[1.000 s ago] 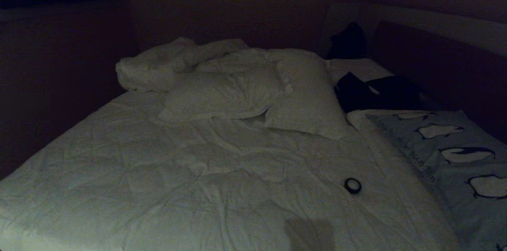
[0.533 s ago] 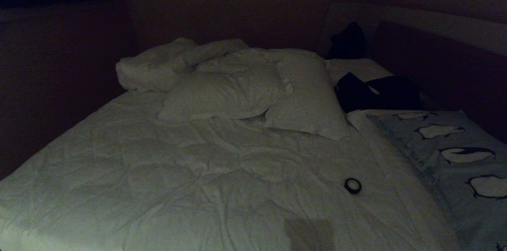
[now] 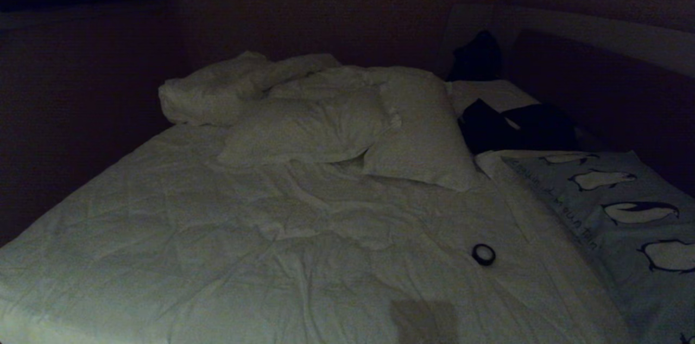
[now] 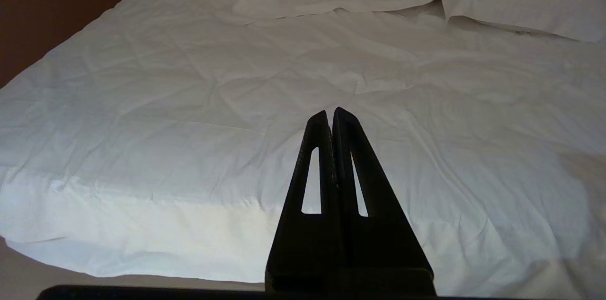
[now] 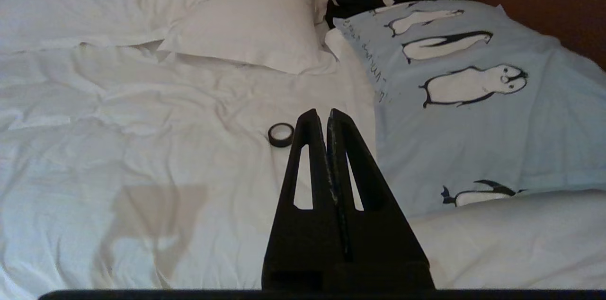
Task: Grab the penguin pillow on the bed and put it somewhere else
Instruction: Pick up the pillow
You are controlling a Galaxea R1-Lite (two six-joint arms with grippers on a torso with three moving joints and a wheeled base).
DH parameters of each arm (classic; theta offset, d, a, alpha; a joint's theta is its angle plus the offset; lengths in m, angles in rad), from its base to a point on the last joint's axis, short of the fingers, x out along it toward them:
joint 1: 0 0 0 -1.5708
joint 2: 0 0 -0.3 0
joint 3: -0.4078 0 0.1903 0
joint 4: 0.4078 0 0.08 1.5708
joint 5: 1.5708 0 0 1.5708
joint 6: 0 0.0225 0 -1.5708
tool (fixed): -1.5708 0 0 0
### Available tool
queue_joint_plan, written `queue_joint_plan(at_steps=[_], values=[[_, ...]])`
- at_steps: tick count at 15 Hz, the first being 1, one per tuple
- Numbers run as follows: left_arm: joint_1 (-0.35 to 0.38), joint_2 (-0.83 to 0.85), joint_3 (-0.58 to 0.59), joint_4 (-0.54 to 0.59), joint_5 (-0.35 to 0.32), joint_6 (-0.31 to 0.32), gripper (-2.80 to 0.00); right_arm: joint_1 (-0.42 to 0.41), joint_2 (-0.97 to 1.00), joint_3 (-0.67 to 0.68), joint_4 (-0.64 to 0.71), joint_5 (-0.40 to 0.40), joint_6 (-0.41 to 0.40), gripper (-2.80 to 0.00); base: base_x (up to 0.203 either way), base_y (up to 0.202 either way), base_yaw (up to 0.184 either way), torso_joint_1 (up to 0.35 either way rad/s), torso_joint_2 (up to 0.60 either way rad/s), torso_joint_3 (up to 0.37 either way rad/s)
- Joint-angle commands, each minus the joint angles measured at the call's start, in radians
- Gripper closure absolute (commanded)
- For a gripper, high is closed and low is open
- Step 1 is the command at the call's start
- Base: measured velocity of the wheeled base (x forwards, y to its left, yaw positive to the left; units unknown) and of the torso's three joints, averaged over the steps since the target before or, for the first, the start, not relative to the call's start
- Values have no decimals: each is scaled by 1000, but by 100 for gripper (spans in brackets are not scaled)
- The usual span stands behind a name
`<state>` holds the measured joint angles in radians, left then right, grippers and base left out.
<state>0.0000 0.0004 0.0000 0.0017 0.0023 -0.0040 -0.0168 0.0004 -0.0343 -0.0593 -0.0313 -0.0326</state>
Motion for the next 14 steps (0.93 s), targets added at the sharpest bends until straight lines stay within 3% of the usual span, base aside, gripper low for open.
queue_joint_plan(at_steps=[1,7,14], values=[[-1,0,2,0,1,-1,0,0,0,24,-13,4,0,0,0,0,0,0,0,0],[0,0,2,0,1,-1,0,0,0,32,64,21,18,0,0,0,0,0,0,0],[0,0,2,0,1,-1,0,0,0,33,64,24,40,0,0,0,0,0,0,0]])
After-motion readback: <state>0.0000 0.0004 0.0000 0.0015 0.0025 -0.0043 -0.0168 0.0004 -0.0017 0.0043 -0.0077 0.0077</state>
